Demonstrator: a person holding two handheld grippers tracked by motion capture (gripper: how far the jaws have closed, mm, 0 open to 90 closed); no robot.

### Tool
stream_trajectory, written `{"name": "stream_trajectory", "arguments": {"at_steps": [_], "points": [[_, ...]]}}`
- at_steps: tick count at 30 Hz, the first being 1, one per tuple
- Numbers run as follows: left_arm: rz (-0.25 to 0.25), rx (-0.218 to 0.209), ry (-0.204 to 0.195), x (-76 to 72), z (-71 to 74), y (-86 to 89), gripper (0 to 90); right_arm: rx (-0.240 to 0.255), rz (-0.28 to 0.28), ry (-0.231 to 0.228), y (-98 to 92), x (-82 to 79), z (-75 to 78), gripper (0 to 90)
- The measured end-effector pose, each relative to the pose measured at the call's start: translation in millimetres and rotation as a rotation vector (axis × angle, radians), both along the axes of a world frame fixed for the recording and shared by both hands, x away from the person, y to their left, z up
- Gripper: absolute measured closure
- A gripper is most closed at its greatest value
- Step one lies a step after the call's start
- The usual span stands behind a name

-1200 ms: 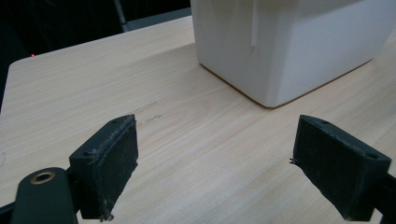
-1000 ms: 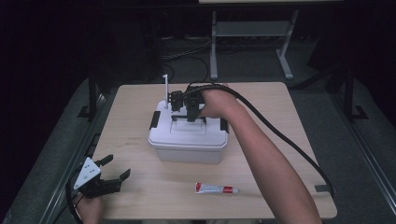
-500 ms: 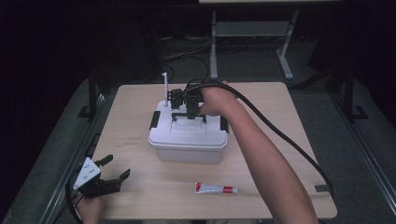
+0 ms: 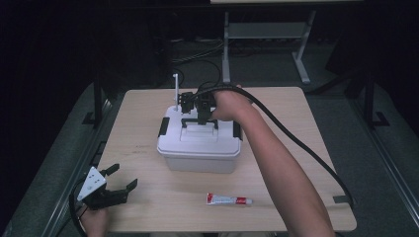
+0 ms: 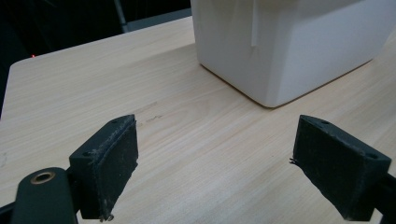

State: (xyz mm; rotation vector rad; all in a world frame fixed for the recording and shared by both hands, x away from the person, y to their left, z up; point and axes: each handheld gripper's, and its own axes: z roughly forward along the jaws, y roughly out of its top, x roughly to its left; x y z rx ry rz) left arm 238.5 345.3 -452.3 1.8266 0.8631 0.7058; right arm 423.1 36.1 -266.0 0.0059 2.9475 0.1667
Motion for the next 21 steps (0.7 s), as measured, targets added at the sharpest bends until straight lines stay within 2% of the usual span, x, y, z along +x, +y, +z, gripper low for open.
{"name": "stream_trajectory", "arguments": {"at_steps": [21], "points": [[-0.003, 0.001, -0.002, 0.0, -0.3, -1.7, 13.5, 0.04, -0.002, 0.001, -8.5, -5.8, 16.5, 84.0]]}}
